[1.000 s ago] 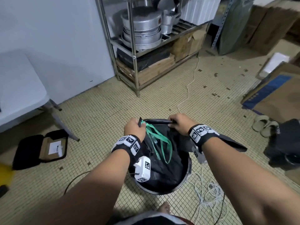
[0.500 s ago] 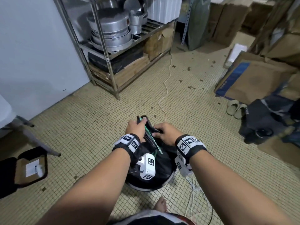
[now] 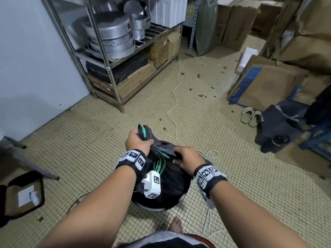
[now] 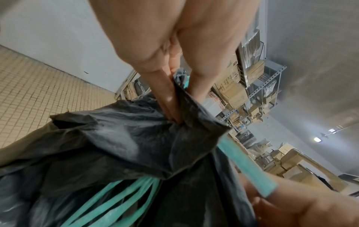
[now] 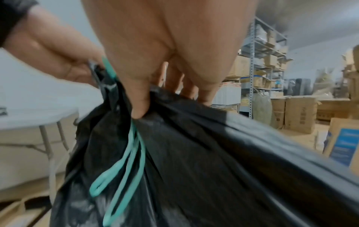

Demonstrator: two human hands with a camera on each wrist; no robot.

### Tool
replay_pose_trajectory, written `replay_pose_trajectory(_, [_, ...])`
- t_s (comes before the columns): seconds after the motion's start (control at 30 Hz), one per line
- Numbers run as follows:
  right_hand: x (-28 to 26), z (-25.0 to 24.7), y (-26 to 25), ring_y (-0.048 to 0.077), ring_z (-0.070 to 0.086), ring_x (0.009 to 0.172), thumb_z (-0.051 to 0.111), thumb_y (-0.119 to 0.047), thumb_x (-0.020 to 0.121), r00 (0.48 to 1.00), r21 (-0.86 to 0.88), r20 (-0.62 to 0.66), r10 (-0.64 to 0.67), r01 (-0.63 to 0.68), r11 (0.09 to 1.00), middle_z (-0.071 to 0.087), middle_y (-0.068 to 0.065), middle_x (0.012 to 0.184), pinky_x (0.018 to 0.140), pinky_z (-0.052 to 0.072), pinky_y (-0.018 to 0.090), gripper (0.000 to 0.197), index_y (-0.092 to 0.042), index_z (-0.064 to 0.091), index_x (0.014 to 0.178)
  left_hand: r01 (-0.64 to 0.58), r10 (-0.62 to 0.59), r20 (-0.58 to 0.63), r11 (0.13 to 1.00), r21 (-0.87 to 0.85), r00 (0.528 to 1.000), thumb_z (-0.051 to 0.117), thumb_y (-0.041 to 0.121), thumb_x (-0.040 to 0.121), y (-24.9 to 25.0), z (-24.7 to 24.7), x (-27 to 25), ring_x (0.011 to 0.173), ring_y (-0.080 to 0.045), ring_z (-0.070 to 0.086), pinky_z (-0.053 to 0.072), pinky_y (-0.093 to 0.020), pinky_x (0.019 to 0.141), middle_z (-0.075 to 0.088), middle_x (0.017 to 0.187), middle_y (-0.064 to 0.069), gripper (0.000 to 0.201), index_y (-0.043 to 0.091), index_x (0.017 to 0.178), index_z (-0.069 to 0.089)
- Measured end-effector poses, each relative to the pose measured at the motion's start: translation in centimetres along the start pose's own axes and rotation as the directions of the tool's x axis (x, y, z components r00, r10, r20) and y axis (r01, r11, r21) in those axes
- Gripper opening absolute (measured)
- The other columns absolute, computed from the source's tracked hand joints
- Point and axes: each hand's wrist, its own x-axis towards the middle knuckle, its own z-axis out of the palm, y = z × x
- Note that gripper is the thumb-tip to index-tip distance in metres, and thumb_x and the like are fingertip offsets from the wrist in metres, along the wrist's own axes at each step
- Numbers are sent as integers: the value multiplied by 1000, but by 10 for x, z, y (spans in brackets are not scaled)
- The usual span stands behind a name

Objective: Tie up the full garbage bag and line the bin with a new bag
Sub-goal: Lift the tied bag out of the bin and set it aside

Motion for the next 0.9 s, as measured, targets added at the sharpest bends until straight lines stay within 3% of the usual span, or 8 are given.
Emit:
replay_pose_trajectory(0.1, [-2,6,3,17,66,86,68,-8,86,996,-25,-55,-75,74,997,71,-4,93,80,53,29,23,-25,70,102,9,-8,23,999,-31,1000,92,41,63,-3,6,-6,71,0,57,37,-13,56,63,88,13,65,28,109,48])
replay_pose_trajectory(0.17, [-1,8,2,16,66,87,67,-5,85,990,-26,-47,-132,130,991,73,-4,95,82,54,30,30,-26,72,105,36,-34,94,999,-21,995,94,42,57,-1,14,-10,87,-14,64,53,-27,76,65,101,6,81,24,122,48])
replay_pose_trajectory(0.23, [2,8,2,14,67,95,66,-3,87,991,-33,-15,-134,133,991,74,-4,105,87,54,29,39,-29,71,116,38,-39,115,999,15,993,93,27,60,3,22,-12,101,-24,64,53,-37,92,66,108,2,81,22,127,49])
replay_pose_trajectory(0.37, [0,6,6,9,64,104,67,-7,87,990,25,-3,-141,141,990,71,-7,117,95,52,26,48,-34,64,127,-21,16,77,998,63,997,79,2,72,0,27,-7,83,-15,61,44,-21,67,58,84,14,60,24,122,55])
replay_pose_trajectory(0.5, [-5,-3,19,18,61,107,64,-24,91,978,-196,87,-188,202,960,64,-3,120,89,55,36,47,-35,51,135,-115,95,136,982,149,986,78,-2,71,-7,17,1,68,3,50,32,-12,51,55,80,18,65,28,123,54])
replay_pose_trajectory(0.63, [0,-31,38,22,64,101,63,-36,93,974,-440,180,-137,205,875,65,-2,117,85,58,41,48,-37,45,138,-184,131,236,959,216,963,79,-3,70,-5,3,6,83,-15,63,46,-21,65,64,98,9,76,29,134,50])
replay_pose_trajectory(0.8, [36,-66,42,21,62,97,64,-23,93,985,-452,159,-59,126,883,63,1,118,81,57,39,40,-34,53,130,-272,174,351,929,252,920,75,3,76,-10,-3,3,81,-4,62,46,-17,62,65,96,13,68,30,134,50])
replay_pose_trajectory(0.9, [62,-74,31,22,61,90,56,-16,95,982,-432,170,-78,145,890,62,3,111,72,53,35,26,-29,58,117,-279,162,388,921,270,907,78,30,81,-4,-1,-2,98,-17,66,52,-31,87,68,108,7,61,28,134,49])
